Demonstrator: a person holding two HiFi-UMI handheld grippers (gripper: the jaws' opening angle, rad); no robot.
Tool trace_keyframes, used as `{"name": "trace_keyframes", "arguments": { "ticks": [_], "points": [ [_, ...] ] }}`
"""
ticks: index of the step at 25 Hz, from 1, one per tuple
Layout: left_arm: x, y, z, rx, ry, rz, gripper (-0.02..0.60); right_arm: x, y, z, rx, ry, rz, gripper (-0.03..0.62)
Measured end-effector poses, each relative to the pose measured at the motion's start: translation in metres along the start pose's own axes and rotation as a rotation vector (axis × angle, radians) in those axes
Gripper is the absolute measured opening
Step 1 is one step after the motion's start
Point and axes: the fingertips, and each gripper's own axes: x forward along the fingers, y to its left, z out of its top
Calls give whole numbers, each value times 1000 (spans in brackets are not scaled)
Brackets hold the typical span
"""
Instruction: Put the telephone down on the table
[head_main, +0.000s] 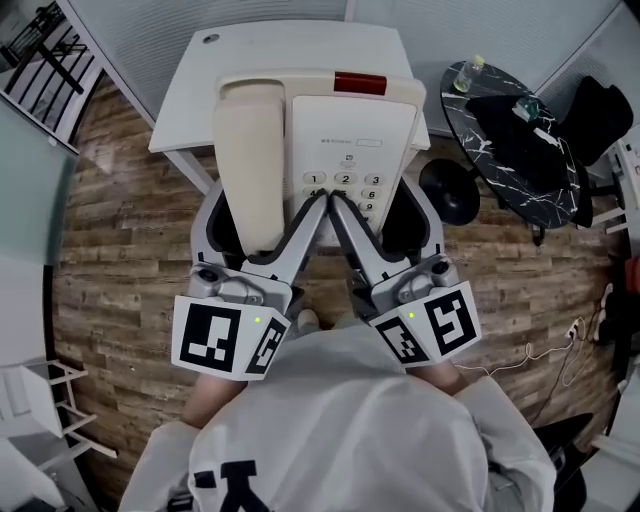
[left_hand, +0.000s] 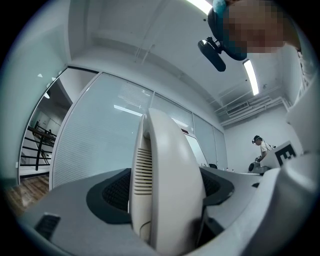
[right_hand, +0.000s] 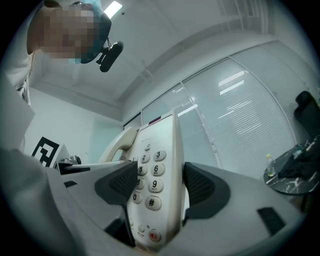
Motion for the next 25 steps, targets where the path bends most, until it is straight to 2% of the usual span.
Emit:
{"name": "trace_keyframes", "arguments": {
  "ticks": [14, 25],
  "points": [
    [26, 22, -20, -37, 33, 10, 387, 25, -19, -21, 18, 36, -25, 295],
    [99, 63, -30, -37, 44, 57, 387, 96, -70, -36, 54, 67, -6, 295]
  ]
}}
